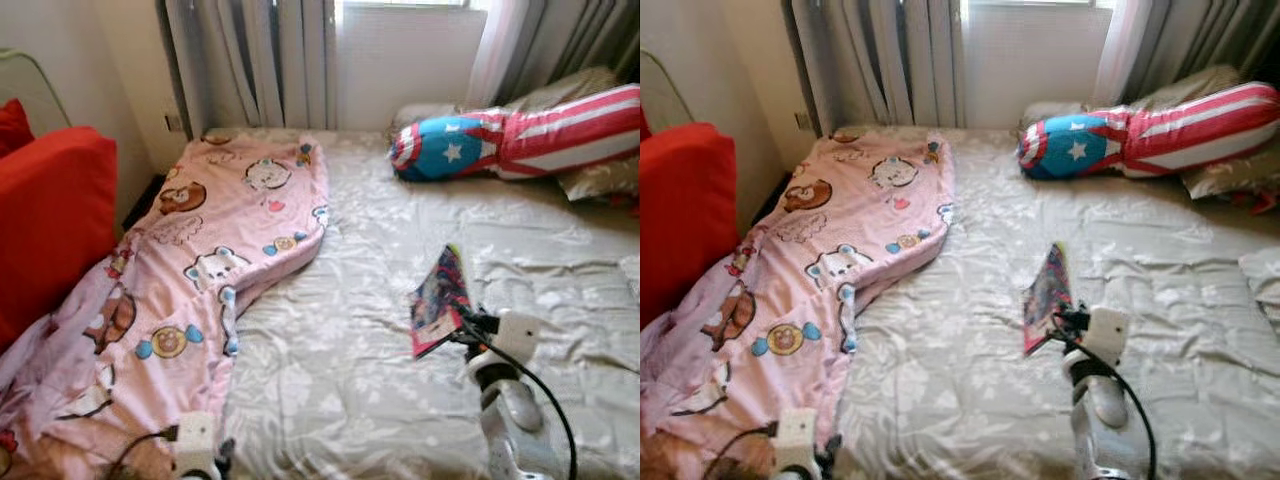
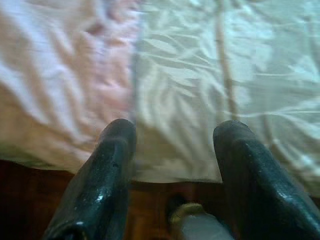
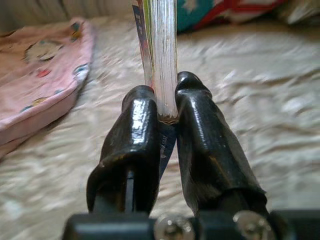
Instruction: Clean up the room
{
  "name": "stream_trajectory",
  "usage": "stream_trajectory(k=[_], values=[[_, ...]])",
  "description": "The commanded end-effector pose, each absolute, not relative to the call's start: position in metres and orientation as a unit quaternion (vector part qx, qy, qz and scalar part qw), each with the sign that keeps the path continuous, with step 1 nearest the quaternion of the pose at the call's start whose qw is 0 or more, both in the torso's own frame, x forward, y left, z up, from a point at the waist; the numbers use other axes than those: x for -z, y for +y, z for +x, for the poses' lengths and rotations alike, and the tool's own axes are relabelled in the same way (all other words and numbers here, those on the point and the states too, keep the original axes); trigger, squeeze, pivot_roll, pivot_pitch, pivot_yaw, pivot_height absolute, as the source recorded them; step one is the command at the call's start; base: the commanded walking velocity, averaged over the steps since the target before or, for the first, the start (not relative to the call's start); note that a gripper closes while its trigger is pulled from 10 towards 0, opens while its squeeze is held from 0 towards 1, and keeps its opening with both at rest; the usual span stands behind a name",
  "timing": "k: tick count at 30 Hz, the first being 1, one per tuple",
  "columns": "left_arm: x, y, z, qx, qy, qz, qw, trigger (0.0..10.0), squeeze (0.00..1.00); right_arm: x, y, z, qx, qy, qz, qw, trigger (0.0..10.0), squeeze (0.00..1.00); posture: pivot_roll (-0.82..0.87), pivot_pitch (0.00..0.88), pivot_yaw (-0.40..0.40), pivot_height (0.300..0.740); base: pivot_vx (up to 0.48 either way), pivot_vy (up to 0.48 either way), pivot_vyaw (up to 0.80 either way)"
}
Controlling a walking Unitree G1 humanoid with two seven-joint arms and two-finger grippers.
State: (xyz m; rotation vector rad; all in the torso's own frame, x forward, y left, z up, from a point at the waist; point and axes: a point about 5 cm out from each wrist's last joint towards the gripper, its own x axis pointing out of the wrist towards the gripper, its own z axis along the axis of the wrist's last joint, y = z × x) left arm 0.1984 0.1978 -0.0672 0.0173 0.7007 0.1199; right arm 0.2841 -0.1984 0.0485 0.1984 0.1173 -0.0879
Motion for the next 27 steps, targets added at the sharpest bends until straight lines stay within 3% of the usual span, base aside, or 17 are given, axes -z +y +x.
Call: stream_trajectory(k=[1,27], values=[[0.071,0.2023,0.1913,-0.059,0.358,0.016,0.932,10.0,0.0,-0.0566,-0.1902,0.2889,0.032,0.036,0.104,0.993,10.0,0.0,-0.01,0.0,-0.024,0.726,0.0,-0.356,0.0],[0.0714,0.2002,0.1912,-0.046,0.36,0.022,0.931,10.0,0.0,-0.0545,-0.1835,0.2881,0.017,0.036,0.11,0.993,10.0,0.0,-0.02,0.0,-0.006,0.726,0.0,-0.354,0.0]])
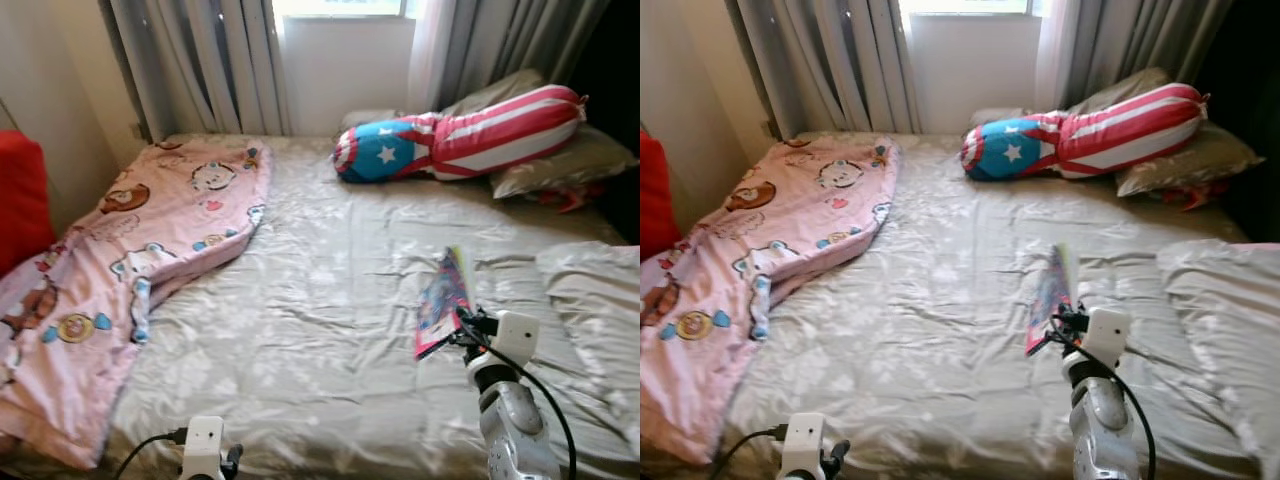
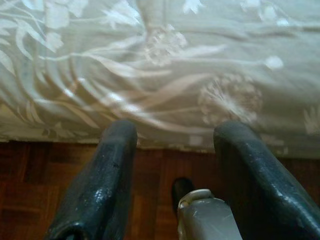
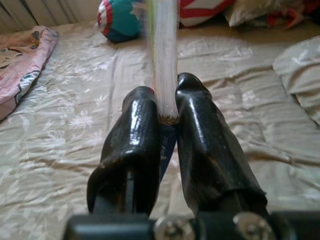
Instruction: Clean up the room
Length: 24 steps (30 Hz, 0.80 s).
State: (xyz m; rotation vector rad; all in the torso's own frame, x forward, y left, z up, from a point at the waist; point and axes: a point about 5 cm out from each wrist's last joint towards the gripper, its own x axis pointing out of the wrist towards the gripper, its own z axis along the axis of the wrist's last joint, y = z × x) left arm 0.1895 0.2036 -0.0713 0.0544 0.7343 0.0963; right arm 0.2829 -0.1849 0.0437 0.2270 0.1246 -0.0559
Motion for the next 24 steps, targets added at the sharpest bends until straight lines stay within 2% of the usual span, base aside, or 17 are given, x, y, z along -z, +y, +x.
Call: stream_trajectory(k=[1,3,16,24], values=[[0.0714,0.2001,0.1912,-0.046,0.36,0.022,0.931,10.0,0.0,-0.0543,-0.1833,0.2881,0.016,0.036,0.109,0.993,10.0,0.0,-0.02,0.0,-0.006,0.726,0.0,-0.315,0.0],[0.0717,0.199,0.1913,-0.043,0.362,0.021,0.931,10.0,0.0,-0.0532,-0.183,0.288,0.014,0.04,0.105,0.994,10.0,0.0,-0.02,0.0,-0.005,0.726,0.0,-0.277,0.0],[0.0729,0.1996,0.1885,-0.038,0.365,0.024,0.93,10.0,0.0,-0.0527,-0.1824,0.2879,0.012,0.041,0.106,0.993,10.0,0.0,-0.02,0.0,-0.01,0.726,0.0,0.0,0.0],[0.0738,0.1984,0.1872,-0.037,0.367,0.026,0.929,10.0,0.0,-0.0508,-0.182,0.2866,0.012,0.046,0.106,0.993,10.0,0.0,-0.02,0.0,-0.01,0.726,0.0,-0.321,0.0]])
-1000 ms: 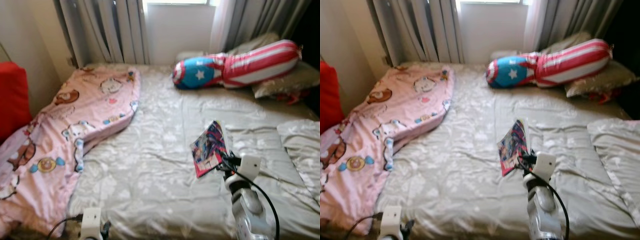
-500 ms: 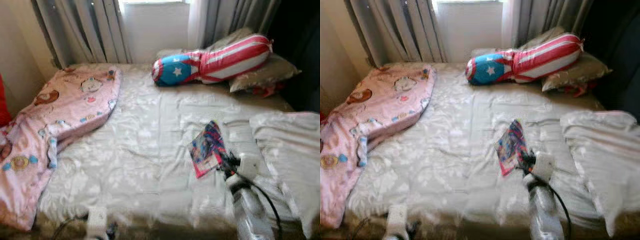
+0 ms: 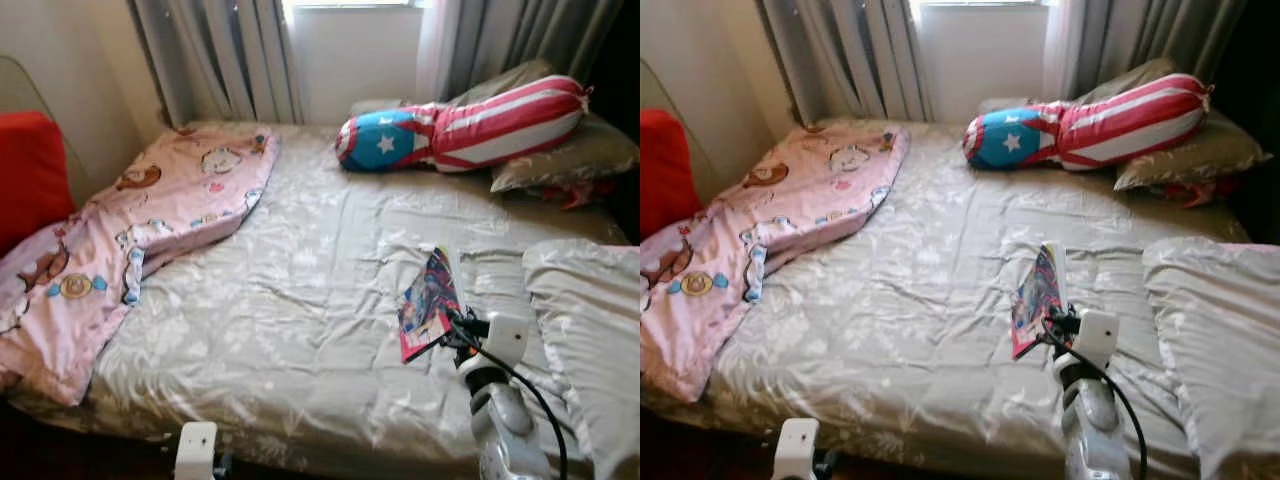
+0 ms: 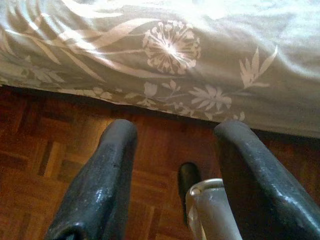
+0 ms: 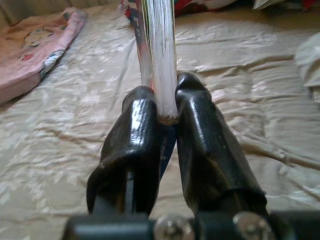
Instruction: Clean up the room
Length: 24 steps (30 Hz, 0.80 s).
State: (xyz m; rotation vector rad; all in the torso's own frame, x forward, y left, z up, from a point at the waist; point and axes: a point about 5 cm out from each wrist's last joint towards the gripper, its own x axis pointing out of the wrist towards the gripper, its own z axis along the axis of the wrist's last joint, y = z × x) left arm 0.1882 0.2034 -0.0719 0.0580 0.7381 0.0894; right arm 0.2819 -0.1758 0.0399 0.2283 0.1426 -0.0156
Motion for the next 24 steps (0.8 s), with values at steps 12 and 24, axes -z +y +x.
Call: stream_trajectory(k=[12,24], values=[[0.0746,0.1965,0.1859,-0.024,0.369,0.029,0.928,10.0,0.0,-0.0494,-0.1808,0.2863,0.012,0.05,0.106,0.993,10.0,0.0,-0.01,0.0,-0.01,0.726,0.0,0.0,0.0],[0.0756,0.1966,0.1844,-0.019,0.374,0.022,0.927,10.0,0.0,-0.0442,-0.1823,0.2851,0.023,0.065,0.105,0.992,10.0,0.0,-0.01,0.0,-0.008,0.726,0.0,0.0,0.0]])
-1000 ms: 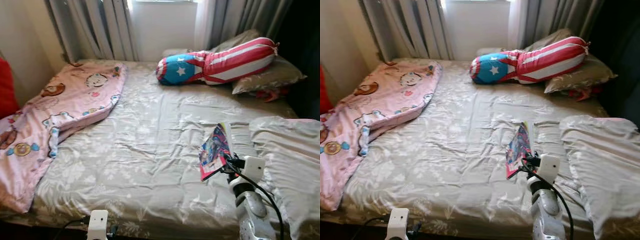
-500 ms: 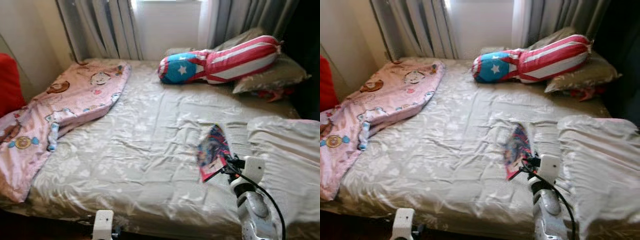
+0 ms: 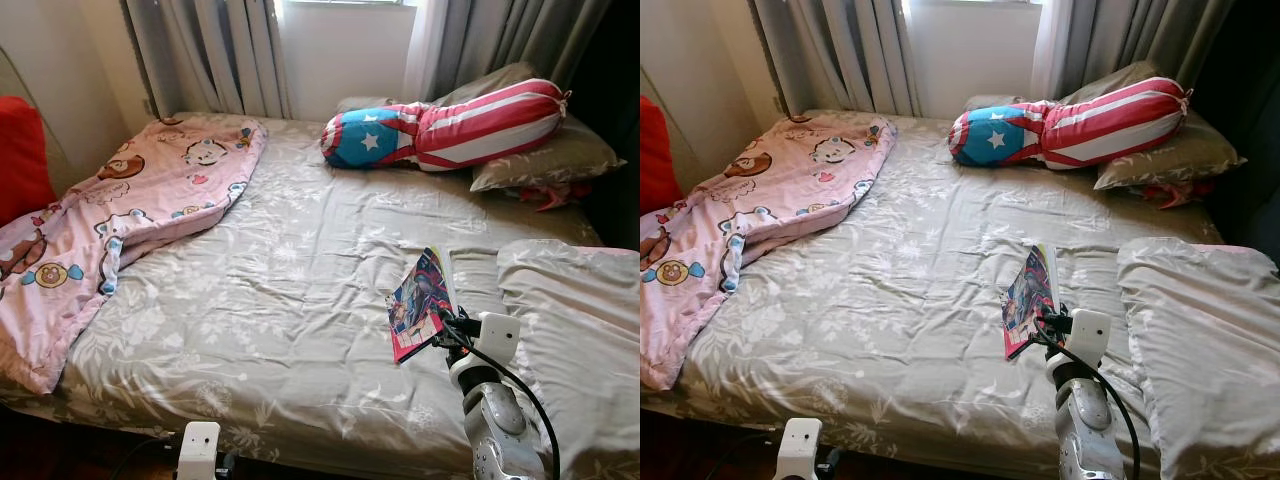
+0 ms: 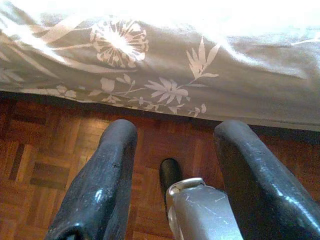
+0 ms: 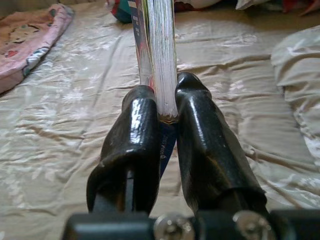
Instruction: Clean up the room
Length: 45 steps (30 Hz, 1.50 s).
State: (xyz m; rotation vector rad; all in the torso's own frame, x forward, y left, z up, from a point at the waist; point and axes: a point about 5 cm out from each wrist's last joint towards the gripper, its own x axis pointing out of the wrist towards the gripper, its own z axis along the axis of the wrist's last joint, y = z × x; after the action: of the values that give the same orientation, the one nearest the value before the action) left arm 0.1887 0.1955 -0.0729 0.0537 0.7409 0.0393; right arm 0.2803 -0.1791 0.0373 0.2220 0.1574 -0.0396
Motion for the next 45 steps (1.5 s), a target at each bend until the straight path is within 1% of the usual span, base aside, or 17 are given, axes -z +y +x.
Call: stream_trajectory(k=[1,13,25,30,33,34,36,38,41,45], values=[[0.076,0.196,0.184,-0.019,0.374,0.022,0.927,10.0,0.0,-0.042,-0.183,0.285,0.028,0.075,0.101,0.992,10.0,0.0,-0.01,0.0,-0.008,0.726,0.251,0.0,-0.43],[0.076,0.197,0.183,-0.021,0.375,0.025,0.927,10.0,0.0,-0.042,-0.181,0.286,0.023,0.074,0.099,0.992,10.0,0.0,-0.01,0.0,-0.01,0.726,0.267,0.0,-0.6],[0.076,0.197,0.182,-0.019,0.375,0.028,0.926,10.0,0.0,-0.043,-0.18,0.286,0.022,0.066,0.101,0.992,10.0,0.0,-0.01,0.0,-0.006,0.726,0.272,0.0,0.0],[0.072,0.2,0.189,-0.032,0.36,0.028,0.932,10.0,0.0,-0.043,-0.179,0.285,0.021,0.065,0.103,0.992,10.0,0.0,-0.02,0.0,-0.002,0.726,0.0,0.0,0.0],[0.062,0.202,0.204,-0.041,0.32,0.012,0.947,10.0,0.0,-0.041,-0.179,0.284,0.018,0.068,0.102,0.992,10.0,0.0,-0.02,0.0,0.001,0.726,0.0,0.0,0.0],[0.062,0.202,0.204,-0.041,0.32,0.012,0.947,10.0,0.0,-0.041,-0.179,0.284,0.018,0.068,0.102,0.992,10.0,0.0,-0.02,0.0,0.001,0.726,0.0,0.0,0.0],[0.051,0.201,0.217,-0.041,0.281,-0.001,0.959,10.0,0.0,-0.04,-0.178,0.283,0.014,0.068,0.103,0.992,10.0,0.0,-0.02,0.0,0.004,0.726,0.0,0.0,0.0],[0.048,0.201,0.222,-0.039,0.268,-0.003,0.963,10.0,0.0,-0.04,-0.178,0.283,0.013,0.068,0.104,0.992,10.0,0.0,-0.02,0.0,0.006,0.726,0.0,0.0,0.0],[0.031,0.199,0.238,-0.032,0.21,-0.008,0.977,10.0,0.0,-0.04,-0.174,0.282,0.004,0.069,0.112,0.991,10.0,0.0,-0.03,0.0,0.014,0.726,0.0,0.0,0.0],[0.018,0.199,0.247,-0.025,0.162,-0.007,0.987,10.0,0.0,-0.04,-0.171,0.282,-0.003,0.068,0.111,0.992,10.0,0.0,-0.04,0.0,0.019,0.726,0.0,0.0,0.0]])
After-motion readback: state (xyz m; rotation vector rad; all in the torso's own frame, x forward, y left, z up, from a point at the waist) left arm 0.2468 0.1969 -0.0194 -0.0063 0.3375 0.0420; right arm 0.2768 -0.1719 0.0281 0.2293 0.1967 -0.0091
